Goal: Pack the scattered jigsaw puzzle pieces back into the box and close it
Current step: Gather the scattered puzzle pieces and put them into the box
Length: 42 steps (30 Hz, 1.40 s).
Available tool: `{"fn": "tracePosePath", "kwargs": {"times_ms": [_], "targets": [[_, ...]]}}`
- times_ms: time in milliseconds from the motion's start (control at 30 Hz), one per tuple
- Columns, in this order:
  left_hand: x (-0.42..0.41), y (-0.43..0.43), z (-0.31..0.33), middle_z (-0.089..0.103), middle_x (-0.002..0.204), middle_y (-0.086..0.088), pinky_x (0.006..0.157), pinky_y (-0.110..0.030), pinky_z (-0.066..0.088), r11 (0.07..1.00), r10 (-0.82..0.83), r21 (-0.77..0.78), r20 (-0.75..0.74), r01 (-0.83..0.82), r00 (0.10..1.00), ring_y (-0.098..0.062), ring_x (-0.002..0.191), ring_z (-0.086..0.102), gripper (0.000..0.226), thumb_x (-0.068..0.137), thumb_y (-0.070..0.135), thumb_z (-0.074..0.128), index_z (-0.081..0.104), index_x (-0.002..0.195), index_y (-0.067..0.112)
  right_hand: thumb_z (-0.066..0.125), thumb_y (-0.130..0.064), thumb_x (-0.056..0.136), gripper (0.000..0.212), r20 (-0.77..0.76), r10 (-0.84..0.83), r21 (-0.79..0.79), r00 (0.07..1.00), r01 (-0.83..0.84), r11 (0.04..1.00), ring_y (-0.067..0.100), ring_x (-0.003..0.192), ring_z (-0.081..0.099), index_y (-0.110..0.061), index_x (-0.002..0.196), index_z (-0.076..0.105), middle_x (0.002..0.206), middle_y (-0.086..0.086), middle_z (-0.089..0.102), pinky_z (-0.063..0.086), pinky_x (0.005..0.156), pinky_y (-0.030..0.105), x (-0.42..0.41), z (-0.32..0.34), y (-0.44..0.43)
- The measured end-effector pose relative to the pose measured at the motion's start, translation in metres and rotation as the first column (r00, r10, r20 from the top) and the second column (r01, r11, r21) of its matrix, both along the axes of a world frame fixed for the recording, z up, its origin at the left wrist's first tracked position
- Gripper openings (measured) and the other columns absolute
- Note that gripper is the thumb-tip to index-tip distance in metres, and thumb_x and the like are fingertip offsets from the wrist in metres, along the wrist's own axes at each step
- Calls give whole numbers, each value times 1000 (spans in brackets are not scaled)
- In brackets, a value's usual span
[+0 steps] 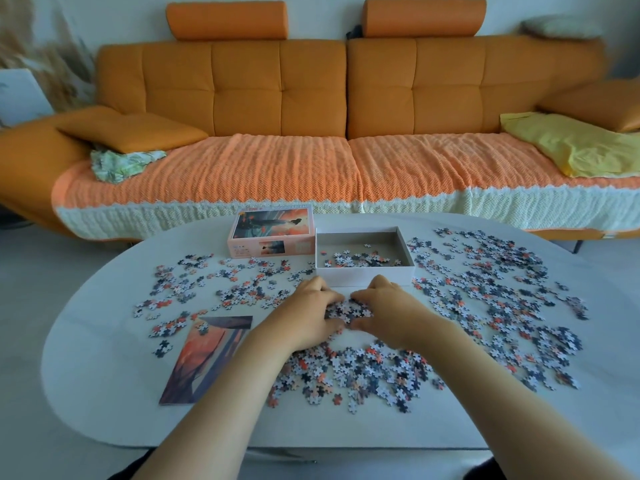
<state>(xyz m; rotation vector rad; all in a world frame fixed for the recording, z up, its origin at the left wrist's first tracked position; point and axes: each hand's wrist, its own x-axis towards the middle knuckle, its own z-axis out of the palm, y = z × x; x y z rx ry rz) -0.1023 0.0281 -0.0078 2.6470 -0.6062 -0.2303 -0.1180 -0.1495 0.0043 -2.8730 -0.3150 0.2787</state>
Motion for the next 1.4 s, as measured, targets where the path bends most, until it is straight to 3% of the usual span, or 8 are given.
{"fn": "tracePosePath", "kwargs": {"times_ms": [267, 500, 600, 767, 1000, 1100, 1300, 1400], "targets": [[7, -7, 2, 50, 103, 9, 81, -23, 37, 990, 36, -139, 28, -32, 999, -9, 89, 51, 30, 86, 20, 71, 67, 116, 25, 65, -16, 86, 24, 63, -52, 154, 997, 41, 987, 19, 89, 58, -26, 106, 73, 102, 0, 61, 49, 80, 29, 12, 3, 3], [18, -10, 19, 57, 78, 16, 53, -13, 38, 936, 90, -340, -29, -94, 996, 1, 66, 54, 10, 86, 18, 72, 69, 93, 24, 62, -13, 89, 19, 102, -107, 235, 989, 81, 969, 8, 59, 60, -24, 95, 76, 79, -6, 70, 52, 60, 19, 23, 26, -4], [33, -14, 27, 58, 81, 17, 58, -12, 36, 904, 134, -413, 31, -110, 991, 3, 67, 52, 12, 88, 18, 70, 72, 99, 23, 62, -15, 90, 17, 198, -155, 310, 968, 88, 947, 4, 61, 55, -23, 97, 76, 79, -9, 64, 41, 55, 11, 37, 35, -11], [61, -25, 28, 60, 97, 4, 72, -15, 44, 877, 234, -471, 245, -96, 941, -8, 80, 58, 18, 87, 12, 69, 73, 104, 16, 59, -6, 90, 22, 397, -253, 383, 882, 91, 919, 19, 80, 54, -15, 105, 73, 96, 2, 60, 37, 69, 23, 62, 26, -15], [71, -27, 10, 63, 115, -4, 92, -30, 46, 951, 101, -308, 310, 0, 945, -18, 102, 59, 27, 94, 18, 61, 68, 120, 12, 46, -12, 99, 35, 209, -135, 257, 969, 78, 963, 17, 93, 62, -23, 127, 63, 121, -1, 67, 44, 77, 20, 73, 12, -22], [68, -23, 12, 61, 114, 0, 89, -28, 46, 955, 100, -297, 368, 14, 925, -16, 102, 58, 26, 96, 20, 58, 69, 118, 13, 46, -7, 96, 35, 321, -141, 290, 937, 45, 956, 10, 69, 54, -21, 120, 68, 102, -1, 67, 36, 58, 11, 67, 20, -22], [37, -7, 17, 55, 95, 10, 67, -33, 52, 968, 21, -234, 447, 94, 894, -10, 81, 56, 12, 93, 20, 59, 70, 99, 20, 52, -8, 92, 29, 304, 24, 259, 952, -107, 960, 11, 85, 63, -23, 102, 75, 103, -5, 72, 52, 83, 28, 37, 27, -14], [19, -1, 10, 55, 108, 13, 81, -32, 51, 989, -34, -132, 271, 72, 962, -8, 98, 55, 21, 94, 31, 56, 66, 111, 26, 51, -17, 93, 31, 160, 100, 121, 982, -120, 985, 13, 100, 59, -32, 114, 68, 121, -8, 63, 50, 89, 34, 24, 15, -10]]}}
